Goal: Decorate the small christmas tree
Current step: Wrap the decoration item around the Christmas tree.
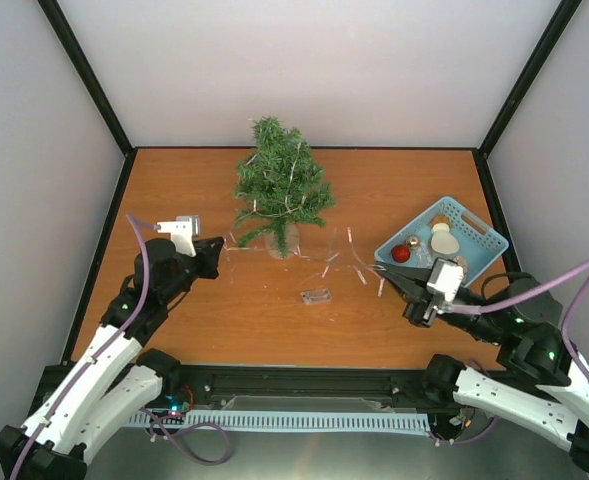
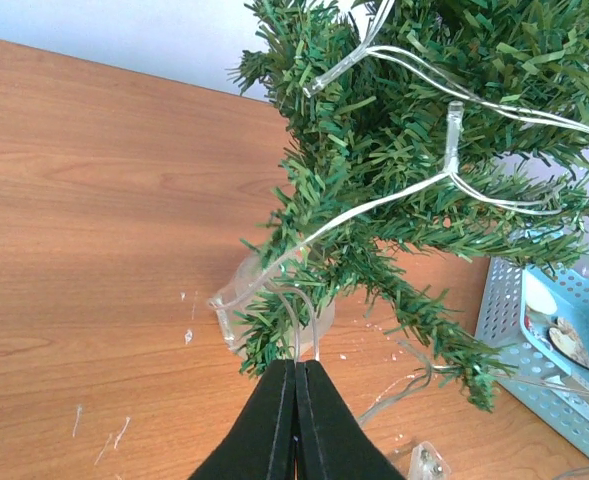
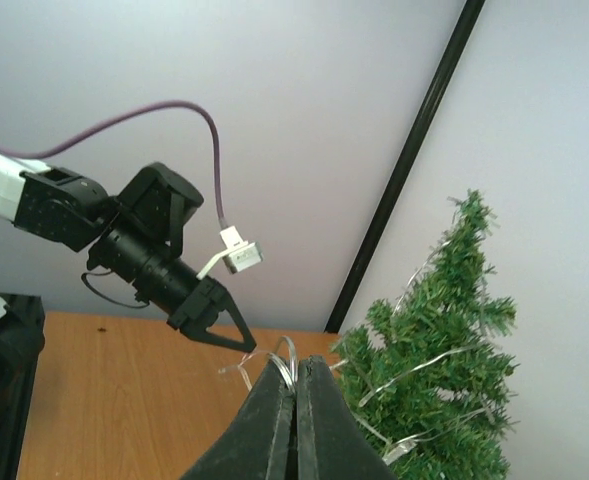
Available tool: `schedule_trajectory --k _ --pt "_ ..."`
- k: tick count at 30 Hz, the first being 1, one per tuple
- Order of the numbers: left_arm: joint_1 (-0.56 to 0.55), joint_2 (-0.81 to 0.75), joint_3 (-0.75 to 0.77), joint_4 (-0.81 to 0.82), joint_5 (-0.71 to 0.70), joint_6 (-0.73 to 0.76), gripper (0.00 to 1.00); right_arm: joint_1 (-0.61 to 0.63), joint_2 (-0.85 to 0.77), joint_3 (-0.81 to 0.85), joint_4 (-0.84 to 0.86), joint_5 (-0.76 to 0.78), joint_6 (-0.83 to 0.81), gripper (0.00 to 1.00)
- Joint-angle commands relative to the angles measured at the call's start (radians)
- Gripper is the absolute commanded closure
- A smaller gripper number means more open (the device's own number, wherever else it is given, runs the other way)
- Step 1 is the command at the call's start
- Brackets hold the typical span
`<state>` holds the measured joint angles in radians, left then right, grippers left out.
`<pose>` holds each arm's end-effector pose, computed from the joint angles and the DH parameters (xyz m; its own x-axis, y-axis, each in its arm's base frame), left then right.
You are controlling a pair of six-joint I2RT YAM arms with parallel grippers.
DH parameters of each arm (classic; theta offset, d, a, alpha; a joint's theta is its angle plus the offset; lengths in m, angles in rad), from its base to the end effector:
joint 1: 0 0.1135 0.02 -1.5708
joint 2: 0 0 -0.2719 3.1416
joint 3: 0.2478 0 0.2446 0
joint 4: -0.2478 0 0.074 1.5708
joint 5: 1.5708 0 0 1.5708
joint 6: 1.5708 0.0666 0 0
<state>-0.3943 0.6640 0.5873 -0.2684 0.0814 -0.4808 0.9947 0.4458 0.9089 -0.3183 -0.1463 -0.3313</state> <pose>0.1632 -0.0738 0.2752 -0.4867 -0.2968 -0.8216 0.2577 0.8499 -0.4596 0.0455 0.0878 0.4105 0.3697 -0.0215 -0.9289 -0.8333 0.4346 -0.3417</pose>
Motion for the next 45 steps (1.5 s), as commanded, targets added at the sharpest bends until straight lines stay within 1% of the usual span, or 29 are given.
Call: schedule_trajectory --k 1,3,7,12,15,17,18,21,22,23,24,25,27,28,29,30,33,35,37,39,41,42,44,45 --pt "0.006 -0.015 0.070 -0.052 0.037 -0.010 0.99 0.010 -0.041 0.023 0.037 0.007 0.012 0.97" --pt "0.007 -0.034 0.065 -0.046 0.069 -0.017 0.99 0.010 -0.034 0.032 0.018 0.023 0.010 0.97" --pt "0.007 -0.026 0.082 -0.100 0.003 -0.001 0.99 0.009 -0.031 0.029 0.052 0.005 0.021 0.97" --pt "0.008 -0.043 0.125 -0.196 0.012 0.016 0.99 0.010 -0.040 0.053 0.104 -0.061 0.040 0.97" --pt "0.008 -0.074 0.114 -0.202 0.018 0.015 0.99 0.009 -0.059 0.060 0.115 -0.044 0.071 0.97" --pt "0.006 -0.070 0.102 -0.193 0.005 0.025 0.99 0.009 -0.079 0.037 0.142 0.024 0.120 0.97" --pt "0.006 -0.055 0.101 -0.188 -0.006 0.040 0.99 0.010 -0.090 0.022 0.144 0.126 0.152 0.97" --pt "0.006 -0.012 0.129 -0.189 -0.058 0.085 0.99 0.010 -0.079 0.030 0.027 0.452 0.289 0.97" --pt "0.007 0.001 0.147 -0.193 -0.072 0.097 0.99 0.009 -0.074 0.049 -0.020 0.530 0.329 0.97" --pt "0.006 0.014 0.163 -0.195 -0.081 0.107 0.99 0.009 -0.070 0.066 -0.048 0.556 0.351 0.97" --pt "0.007 0.022 0.175 -0.195 -0.082 0.113 0.99 0.010 -0.071 0.072 -0.051 0.538 0.355 0.97" --pt "0.007 0.029 0.183 -0.190 -0.074 0.113 0.99 0.010 -0.074 0.067 -0.036 0.487 0.354 0.97" --pt "0.007 0.029 0.178 -0.142 0.024 0.146 0.98 0.009 -0.074 0.036 0.019 0.356 0.338 0.97" --pt "0.007 0.020 0.161 -0.094 0.110 0.179 0.93 0.010 -0.065 0.025 0.039 0.297 0.334 0.97" --pt "0.007 0.008 0.140 -0.047 0.182 0.203 0.85 0.009 -0.053 0.019 0.055 0.254 0.333 0.97" --pt "0.007 -0.007 0.112 -0.002 0.230 0.220 0.80 0.009 -0.037 0.018 0.063 0.229 0.336 0.97" --pt "0.007 -0.033 0.055 0.125 0.385 0.252 0.76 0.009 0.015 0.040 0.070 0.211 0.338 0.97" --pt "0.006 -0.026 0.031 0.173 0.501 0.264 0.71 0.009 0.042 0.058 0.082 0.200 0.333 0.97" --pt "0.006 -0.016 0.001 0.210 0.583 0.297 0.67 0.009 0.055 0.073 0.104 0.181 0.336 0.97" --pt "0.005 -0.013 -0.042 0.250 0.616 0.325 0.63 0.009 0.064 0.087 0.124 0.158 0.349 0.97" --pt "0.005 0.009 -0.066 0.287 0.610 0.311 0.61 0.009 0.074 0.104 0.135 0.126 0.354 0.97" --pt "0.005 0.024 -0.070 0.305 0.618 0.290 0.57 0.010 0.079 0.111 0.140 0.110 0.358 0.97" --pt "-0.008 0.055 -0.093 0.354 0.638 0.231 0.48 0.010 0.087 0.126 0.153 0.077 0.362 0.97" --pt "-0.018 0.062 -0.114 0.381 0.629 0.192 0.46 0.009 0.091 0.132 0.163 0.064 0.365 0.97"
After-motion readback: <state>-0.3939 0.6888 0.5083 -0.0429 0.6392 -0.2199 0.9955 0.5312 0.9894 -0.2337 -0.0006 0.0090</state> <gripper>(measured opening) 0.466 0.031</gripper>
